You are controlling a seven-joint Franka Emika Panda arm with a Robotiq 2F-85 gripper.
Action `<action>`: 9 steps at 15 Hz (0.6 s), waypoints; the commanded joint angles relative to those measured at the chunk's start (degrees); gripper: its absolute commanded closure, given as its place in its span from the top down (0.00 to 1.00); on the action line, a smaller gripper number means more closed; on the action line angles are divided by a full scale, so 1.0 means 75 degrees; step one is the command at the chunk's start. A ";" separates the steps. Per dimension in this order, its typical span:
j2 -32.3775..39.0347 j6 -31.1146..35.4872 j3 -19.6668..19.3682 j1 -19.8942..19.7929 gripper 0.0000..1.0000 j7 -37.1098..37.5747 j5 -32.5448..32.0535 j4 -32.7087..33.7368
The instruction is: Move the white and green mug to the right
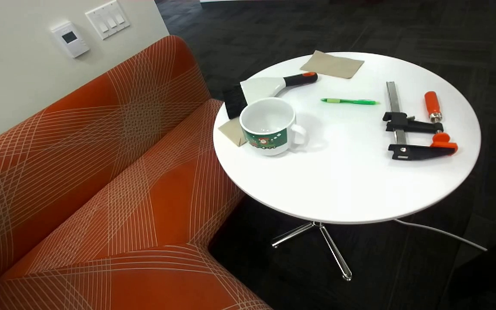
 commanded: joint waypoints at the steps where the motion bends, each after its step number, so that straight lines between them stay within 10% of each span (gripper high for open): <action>1: 0.1233 0.0242 -0.0181 0.0197 1.00 0.0785 -0.0519 0.0818; 9: 0.3113 0.0387 -0.0850 0.1049 1.00 0.1694 -0.0947 0.2273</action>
